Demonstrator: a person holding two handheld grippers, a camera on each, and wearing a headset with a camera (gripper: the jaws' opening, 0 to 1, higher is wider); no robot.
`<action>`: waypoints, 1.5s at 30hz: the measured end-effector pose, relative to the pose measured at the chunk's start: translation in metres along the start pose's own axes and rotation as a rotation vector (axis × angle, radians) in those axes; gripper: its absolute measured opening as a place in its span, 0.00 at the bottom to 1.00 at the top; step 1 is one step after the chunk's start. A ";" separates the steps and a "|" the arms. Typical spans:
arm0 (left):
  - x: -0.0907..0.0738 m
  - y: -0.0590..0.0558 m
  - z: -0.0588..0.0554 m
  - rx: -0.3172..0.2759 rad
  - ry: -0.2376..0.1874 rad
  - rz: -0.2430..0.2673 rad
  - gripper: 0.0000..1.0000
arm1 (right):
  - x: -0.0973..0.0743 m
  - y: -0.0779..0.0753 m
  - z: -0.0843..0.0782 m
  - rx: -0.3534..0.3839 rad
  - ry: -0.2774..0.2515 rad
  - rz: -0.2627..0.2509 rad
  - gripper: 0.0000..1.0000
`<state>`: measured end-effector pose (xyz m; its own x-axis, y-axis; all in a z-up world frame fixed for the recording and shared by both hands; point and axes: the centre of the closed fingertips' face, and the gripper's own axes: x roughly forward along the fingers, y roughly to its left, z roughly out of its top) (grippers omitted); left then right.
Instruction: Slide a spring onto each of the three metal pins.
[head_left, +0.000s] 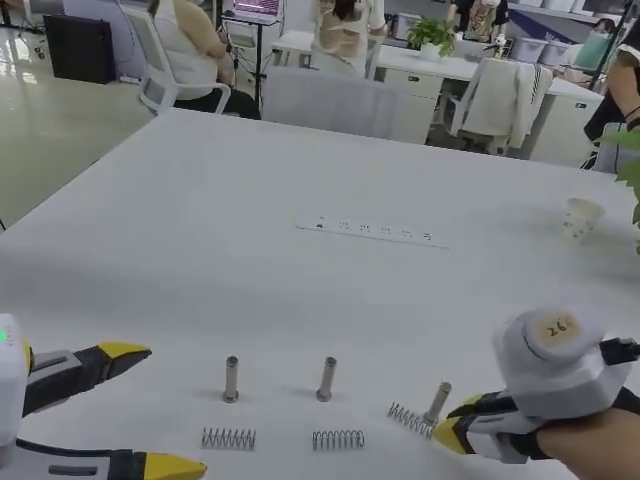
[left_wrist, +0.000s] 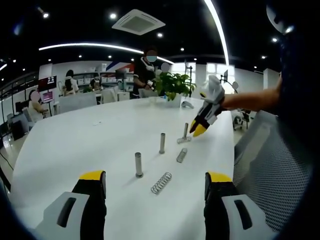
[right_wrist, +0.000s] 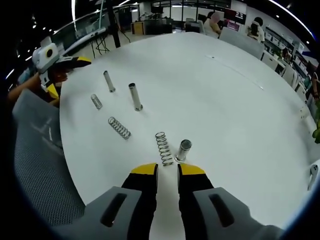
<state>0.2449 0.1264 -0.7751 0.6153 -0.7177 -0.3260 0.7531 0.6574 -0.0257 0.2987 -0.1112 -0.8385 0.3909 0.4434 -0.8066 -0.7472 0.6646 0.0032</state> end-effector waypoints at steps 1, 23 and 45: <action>0.000 0.000 0.000 -0.001 0.000 0.000 0.77 | 0.001 0.000 -0.001 -0.002 0.002 0.000 0.14; -0.001 0.002 -0.003 -0.017 0.005 0.014 0.76 | 0.016 0.000 -0.002 -0.053 0.037 0.027 0.11; -0.004 0.002 -0.006 -0.022 0.002 0.021 0.75 | 0.023 0.013 -0.004 -0.131 0.085 0.045 0.09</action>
<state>0.2430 0.1317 -0.7795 0.6302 -0.7036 -0.3283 0.7351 0.6768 -0.0394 0.2955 -0.0946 -0.8590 0.3130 0.4150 -0.8543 -0.8287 0.5588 -0.0321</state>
